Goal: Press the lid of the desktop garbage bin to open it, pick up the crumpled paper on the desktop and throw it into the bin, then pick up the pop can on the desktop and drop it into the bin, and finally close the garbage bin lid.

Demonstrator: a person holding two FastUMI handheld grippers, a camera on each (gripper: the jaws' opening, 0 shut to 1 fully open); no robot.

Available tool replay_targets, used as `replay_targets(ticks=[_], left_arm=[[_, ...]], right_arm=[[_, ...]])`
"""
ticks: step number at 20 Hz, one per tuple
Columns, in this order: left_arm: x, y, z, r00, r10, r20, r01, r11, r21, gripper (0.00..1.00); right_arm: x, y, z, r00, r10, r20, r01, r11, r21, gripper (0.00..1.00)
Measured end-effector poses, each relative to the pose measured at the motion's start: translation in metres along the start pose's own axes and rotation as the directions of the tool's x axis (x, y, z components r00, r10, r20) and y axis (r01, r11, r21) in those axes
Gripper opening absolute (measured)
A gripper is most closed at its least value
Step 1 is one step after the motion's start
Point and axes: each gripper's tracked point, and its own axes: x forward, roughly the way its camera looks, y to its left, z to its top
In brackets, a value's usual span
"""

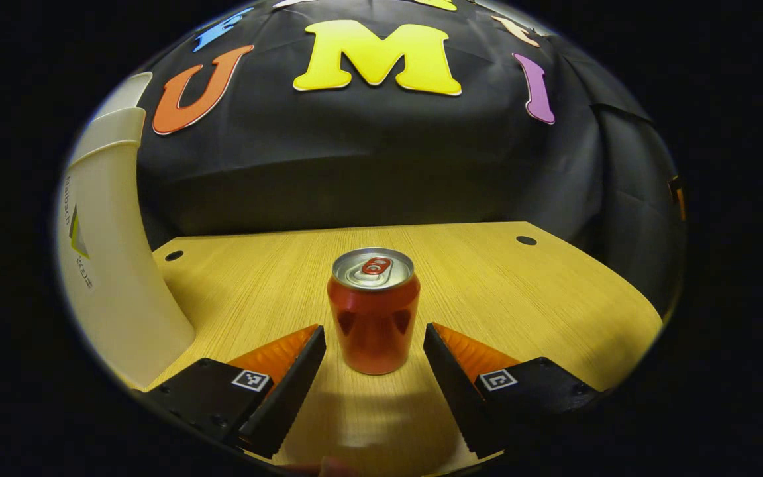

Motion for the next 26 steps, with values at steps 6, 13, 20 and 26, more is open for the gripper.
replay_targets(ticks=[6,13,20,26], left_arm=[[0.017,0.000,-0.003,1.000,-0.002,-0.023,0.003,1.000,0.028,0.98],[0.019,-0.001,-0.004,0.998,-0.023,-0.053,0.025,0.999,0.044,0.87],[-0.035,0.008,0.078,0.997,-0.025,0.069,0.019,0.996,0.091,0.86],[-0.090,0.042,0.188,0.973,0.005,0.230,-0.029,0.995,0.099,0.85]], right_arm=[[0.007,0.006,0.002,1.000,0.030,-0.007,-0.030,1.000,0.001,0.92],[0.004,0.006,0.005,1.000,0.024,-0.005,-0.024,1.000,0.007,0.92],[-0.005,0.035,0.016,0.997,0.064,0.051,-0.066,0.997,0.042,0.92],[-0.025,0.063,0.029,0.987,0.100,0.123,-0.107,0.993,0.057,0.92]])
